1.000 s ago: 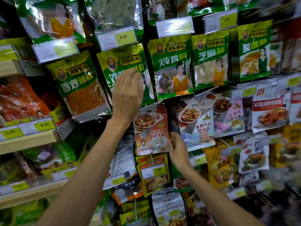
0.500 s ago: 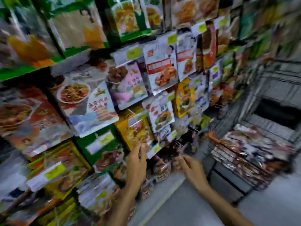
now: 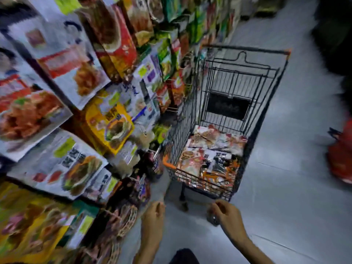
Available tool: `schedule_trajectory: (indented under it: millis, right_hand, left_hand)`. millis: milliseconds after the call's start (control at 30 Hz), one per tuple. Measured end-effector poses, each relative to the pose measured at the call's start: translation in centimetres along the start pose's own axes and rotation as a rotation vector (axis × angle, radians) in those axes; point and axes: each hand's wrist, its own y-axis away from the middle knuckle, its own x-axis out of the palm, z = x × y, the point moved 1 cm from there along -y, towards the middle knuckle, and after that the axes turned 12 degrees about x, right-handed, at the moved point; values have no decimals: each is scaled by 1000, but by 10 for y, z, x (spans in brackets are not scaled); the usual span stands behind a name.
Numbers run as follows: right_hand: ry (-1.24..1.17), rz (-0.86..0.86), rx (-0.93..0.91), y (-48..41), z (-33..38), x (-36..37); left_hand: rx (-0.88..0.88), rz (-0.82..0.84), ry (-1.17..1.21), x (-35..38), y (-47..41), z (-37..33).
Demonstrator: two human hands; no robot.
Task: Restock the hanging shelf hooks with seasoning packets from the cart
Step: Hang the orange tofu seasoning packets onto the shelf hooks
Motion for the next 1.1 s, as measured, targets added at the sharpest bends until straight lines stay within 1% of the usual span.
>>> schedule_trajectory:
  millis: [100,267,367,433,567,700,767,833,933,1033,1100]
  right_hand:
    - [-60,-52,90,-32,4,-1]
    - [-175,-146,211,-107,15,8]
    - [-164,-208,270,-159,23,21]
    - [-135,-198,304,-195,26,35]
    - [-120,-155,382,-266,23,68]
    - [-149,-80,490,-319,9,102]
    - [-149,-27,521,-341,-2,119]
    - [-213,7,540,-359,-11,135]
    - [-302,-23,617,-378,-20,153]
    - [-289,-78,676,-388,-23,167]
    - [-296,-95,715,-391,-22,174]
  left_hand:
    - [30,15,-44,4,-46,-2]
    - [167,57,-134,14,-146,-8]
    - [218,71,-196,24,-207,-12]
    - [234,108,-235,36,-246,-10]
    - [192,260,-339,68,-306,3]
    - [144,306,-252,99,-339,22]
    - [124,314,-253,111,-350,30]
    - [131,309,-250,119,-358,37]
    - [170,287,-250,124,-364,42]
    - [186,281,-236,124,-366,49]
    - [231,270,-221,123,-367,52]
